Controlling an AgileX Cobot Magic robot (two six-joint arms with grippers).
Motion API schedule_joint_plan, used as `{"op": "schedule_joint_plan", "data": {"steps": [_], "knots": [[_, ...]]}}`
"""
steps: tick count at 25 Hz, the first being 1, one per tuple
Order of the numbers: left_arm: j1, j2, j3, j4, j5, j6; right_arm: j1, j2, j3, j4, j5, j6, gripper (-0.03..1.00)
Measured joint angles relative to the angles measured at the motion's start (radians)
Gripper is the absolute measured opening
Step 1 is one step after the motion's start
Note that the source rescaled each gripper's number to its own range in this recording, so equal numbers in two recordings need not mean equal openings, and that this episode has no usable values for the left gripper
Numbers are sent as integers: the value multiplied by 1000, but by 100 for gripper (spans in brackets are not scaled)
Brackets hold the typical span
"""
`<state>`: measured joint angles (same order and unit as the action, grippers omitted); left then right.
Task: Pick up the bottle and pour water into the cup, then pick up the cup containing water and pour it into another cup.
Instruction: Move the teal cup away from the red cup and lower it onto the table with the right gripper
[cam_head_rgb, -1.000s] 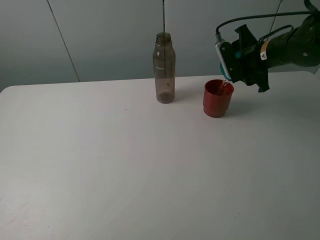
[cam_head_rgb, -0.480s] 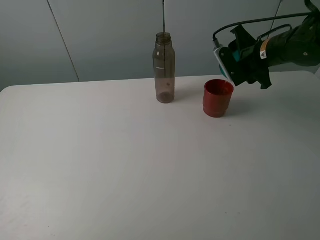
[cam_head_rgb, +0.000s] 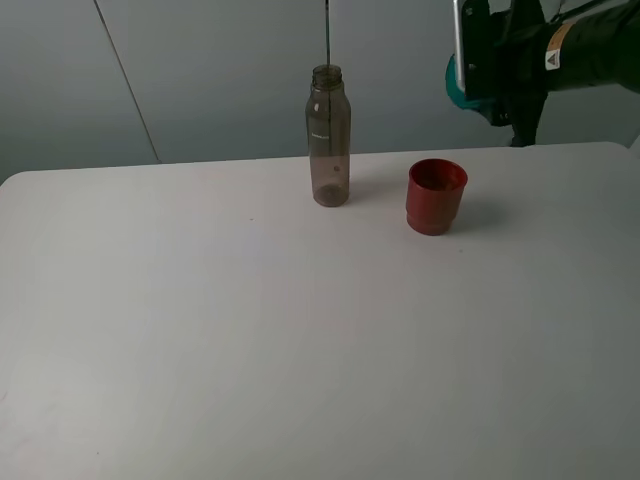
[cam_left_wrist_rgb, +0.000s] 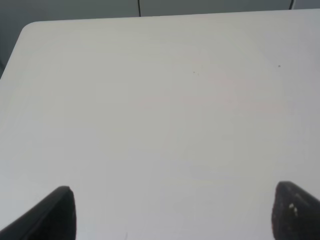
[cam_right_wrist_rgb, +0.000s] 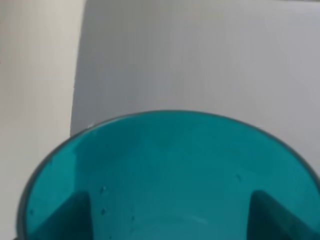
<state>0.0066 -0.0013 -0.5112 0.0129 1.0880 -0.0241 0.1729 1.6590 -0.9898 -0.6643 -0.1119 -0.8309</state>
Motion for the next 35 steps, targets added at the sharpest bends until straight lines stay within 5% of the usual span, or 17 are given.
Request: {"op": "schedule_joint_plan", "data": {"steps": [6, 10, 13, 26, 35], "knots": [[0, 0, 0, 0, 0, 0, 26, -141, 195, 22, -156, 555, 3], [0, 0, 0, 0, 0, 0, 67, -204, 376, 12, -542, 904, 3], [0, 0, 0, 0, 0, 0, 102, -202, 450, -10, -757, 1029, 3], [0, 0, 0, 0, 0, 2, 225, 309, 397, -54, -1059, 1092, 3], [0, 0, 0, 0, 0, 2, 225, 538, 265, -81, -1079, 1003, 3]]}}
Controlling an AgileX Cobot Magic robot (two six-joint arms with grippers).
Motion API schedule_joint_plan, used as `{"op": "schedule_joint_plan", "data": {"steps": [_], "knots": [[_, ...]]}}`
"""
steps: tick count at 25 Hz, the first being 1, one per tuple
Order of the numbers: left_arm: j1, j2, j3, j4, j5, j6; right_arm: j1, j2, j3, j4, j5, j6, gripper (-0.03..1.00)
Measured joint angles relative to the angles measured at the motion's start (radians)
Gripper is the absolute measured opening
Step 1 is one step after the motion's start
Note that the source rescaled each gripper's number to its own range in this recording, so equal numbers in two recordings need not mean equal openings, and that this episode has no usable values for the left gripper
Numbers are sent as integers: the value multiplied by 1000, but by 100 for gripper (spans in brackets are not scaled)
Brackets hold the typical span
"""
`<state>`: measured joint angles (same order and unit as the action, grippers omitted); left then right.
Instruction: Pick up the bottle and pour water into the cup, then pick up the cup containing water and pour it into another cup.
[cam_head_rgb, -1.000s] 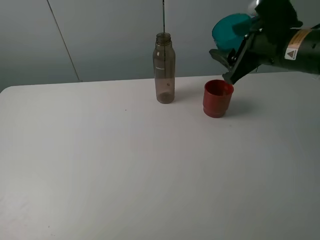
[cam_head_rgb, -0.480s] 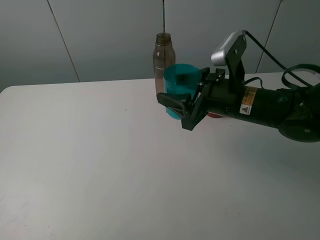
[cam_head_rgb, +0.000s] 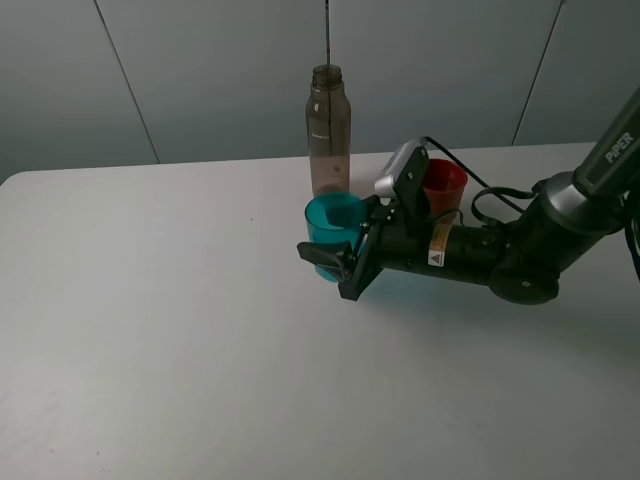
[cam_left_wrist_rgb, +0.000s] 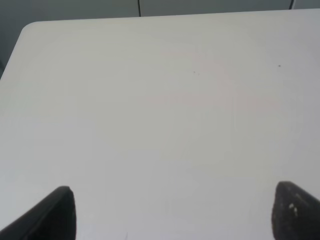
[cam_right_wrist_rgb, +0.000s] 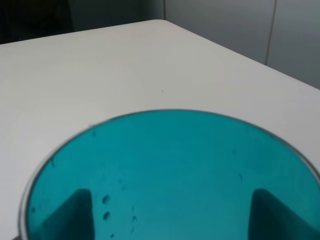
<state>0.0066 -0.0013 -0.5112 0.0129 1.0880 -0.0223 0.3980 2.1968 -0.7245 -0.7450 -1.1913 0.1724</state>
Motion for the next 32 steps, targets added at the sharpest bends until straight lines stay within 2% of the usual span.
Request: {"op": "schedule_joint_plan", "data": {"steps": [4, 8, 9, 12, 15, 16, 18, 23, 25, 27, 29, 32], "knots": [[0, 0, 0, 0, 0, 0, 0, 29, -34, -1, -2, 0, 3], [0, 0, 0, 0, 0, 0, 0, 48, -37, -1, 48, -5, 4], [0, 0, 0, 0, 0, 0, 0, 57, -37, -1, 60, -5, 11], [0, 0, 0, 0, 0, 0, 0, 65, -37, 2, 74, -18, 45], [0, 0, 0, 0, 0, 0, 0, 65, -37, 7, 74, -32, 87], [0, 0, 0, 0, 0, 0, 0, 65, -37, 8, 71, -32, 94], [0, 0, 0, 0, 0, 0, 0, 60, -37, 8, 64, -34, 98], [0, 0, 0, 0, 0, 0, 0, -13, -37, 10, 56, -31, 99], [0, 0, 0, 0, 0, 0, 0, -69, -37, 6, 48, 4, 99], [0, 0, 0, 0, 0, 0, 0, -139, -29, 5, 27, 56, 99], [0, 0, 0, 0, 0, 0, 0, -228, -8, 8, 20, 162, 99], [0, 0, 0, 0, 0, 0, 0, -393, 41, 17, 70, 325, 99]]}}
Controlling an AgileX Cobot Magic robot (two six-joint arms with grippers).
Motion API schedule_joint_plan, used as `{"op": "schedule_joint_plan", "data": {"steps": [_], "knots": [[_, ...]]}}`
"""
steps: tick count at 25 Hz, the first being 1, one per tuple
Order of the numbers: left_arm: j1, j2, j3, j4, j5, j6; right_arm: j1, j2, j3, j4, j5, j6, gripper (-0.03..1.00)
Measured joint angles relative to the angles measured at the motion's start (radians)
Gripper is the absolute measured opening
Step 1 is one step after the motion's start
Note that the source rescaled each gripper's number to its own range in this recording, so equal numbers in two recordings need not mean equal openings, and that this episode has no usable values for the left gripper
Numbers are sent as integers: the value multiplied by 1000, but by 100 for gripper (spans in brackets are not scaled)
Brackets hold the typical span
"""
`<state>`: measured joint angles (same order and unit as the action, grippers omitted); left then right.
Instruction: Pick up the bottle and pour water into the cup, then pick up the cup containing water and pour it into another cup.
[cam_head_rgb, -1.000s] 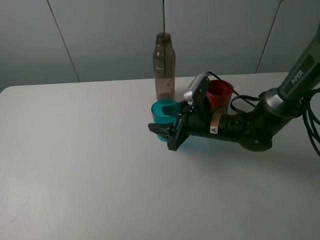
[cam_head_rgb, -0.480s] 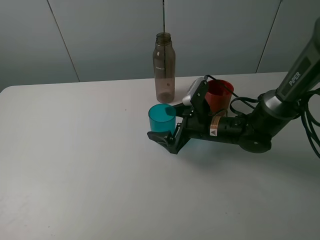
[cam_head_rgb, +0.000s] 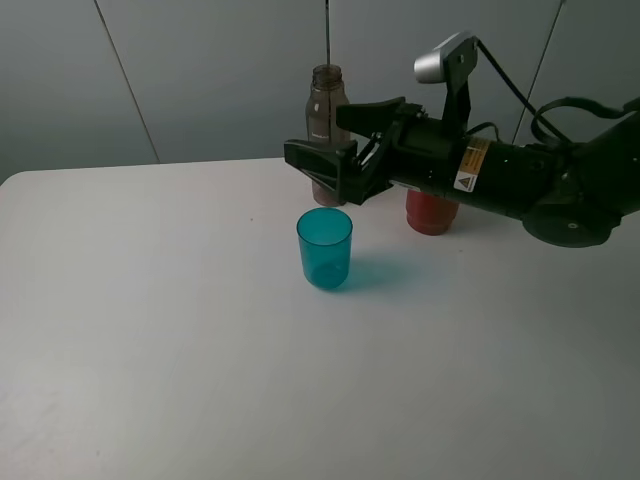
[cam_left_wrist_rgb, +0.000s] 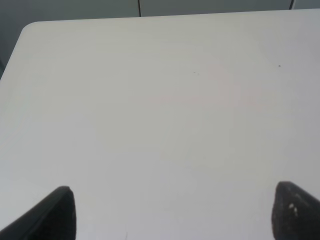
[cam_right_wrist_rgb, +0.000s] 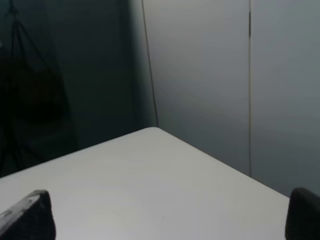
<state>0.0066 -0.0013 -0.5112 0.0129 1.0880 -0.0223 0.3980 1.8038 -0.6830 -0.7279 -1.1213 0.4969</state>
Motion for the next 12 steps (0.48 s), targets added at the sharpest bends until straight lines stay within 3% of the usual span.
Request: {"op": "schedule_joint_plan", "data": {"steps": [3, 8, 10, 12], "knots": [[0, 0, 0, 0, 0, 0, 0, -168, 51, 4, 175, 139, 99], [0, 0, 0, 0, 0, 0, 0, -472, 72, 19, 675, 337, 99], [0, 0, 0, 0, 0, 0, 0, -597, 72, 118, 863, 305, 99], [0, 0, 0, 0, 0, 0, 0, -704, 72, 318, 1063, 110, 99]]}}
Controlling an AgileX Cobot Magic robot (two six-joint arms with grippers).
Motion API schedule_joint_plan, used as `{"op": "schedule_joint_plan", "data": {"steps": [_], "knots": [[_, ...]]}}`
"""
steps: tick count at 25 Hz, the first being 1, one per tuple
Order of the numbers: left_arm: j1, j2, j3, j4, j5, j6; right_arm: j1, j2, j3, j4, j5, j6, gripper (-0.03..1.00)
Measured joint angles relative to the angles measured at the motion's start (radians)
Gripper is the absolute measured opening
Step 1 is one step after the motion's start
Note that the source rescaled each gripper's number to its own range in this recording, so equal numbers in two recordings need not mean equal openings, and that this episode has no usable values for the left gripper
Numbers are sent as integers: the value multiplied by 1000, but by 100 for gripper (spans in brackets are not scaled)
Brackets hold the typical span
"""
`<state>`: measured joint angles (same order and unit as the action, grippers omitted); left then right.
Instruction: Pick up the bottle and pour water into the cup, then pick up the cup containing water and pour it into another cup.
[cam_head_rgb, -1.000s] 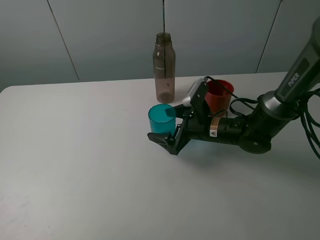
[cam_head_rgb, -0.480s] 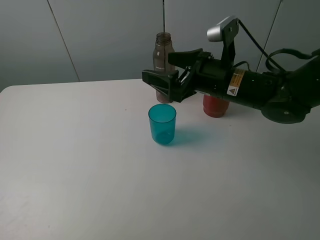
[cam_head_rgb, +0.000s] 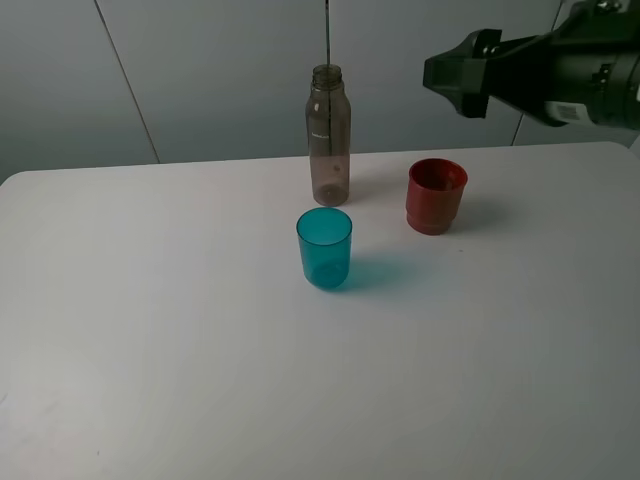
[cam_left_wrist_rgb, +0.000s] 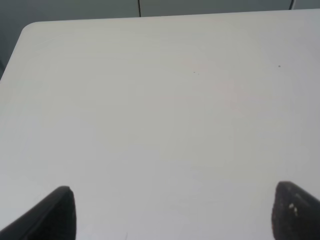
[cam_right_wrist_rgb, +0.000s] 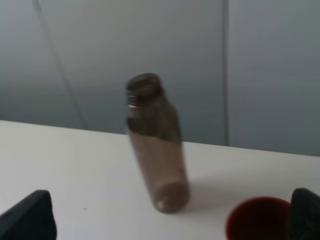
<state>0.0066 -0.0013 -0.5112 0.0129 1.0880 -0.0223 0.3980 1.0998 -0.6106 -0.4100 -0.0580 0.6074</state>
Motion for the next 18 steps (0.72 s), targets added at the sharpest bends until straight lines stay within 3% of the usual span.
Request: {"op": "schedule_joint_plan", "data": {"steps": [3, 4, 6, 8, 11, 18], "knots": [[0, 0, 0, 0, 0, 0, -10, -154, 0, 404, 247, -423, 99], [0, 0, 0, 0, 0, 2, -29, -205, 0, 521, 326, -516, 99], [0, 0, 0, 0, 0, 6, -87, -312, 0, 637, 459, -629, 99], [0, 0, 0, 0, 0, 6, -166, -419, 0, 638, 584, -666, 99], [0, 0, 0, 0, 0, 6, -251, -596, -18, 553, 754, -692, 99], [0, 0, 0, 0, 0, 6, -268, -980, -90, 503, 1082, -703, 99]]}}
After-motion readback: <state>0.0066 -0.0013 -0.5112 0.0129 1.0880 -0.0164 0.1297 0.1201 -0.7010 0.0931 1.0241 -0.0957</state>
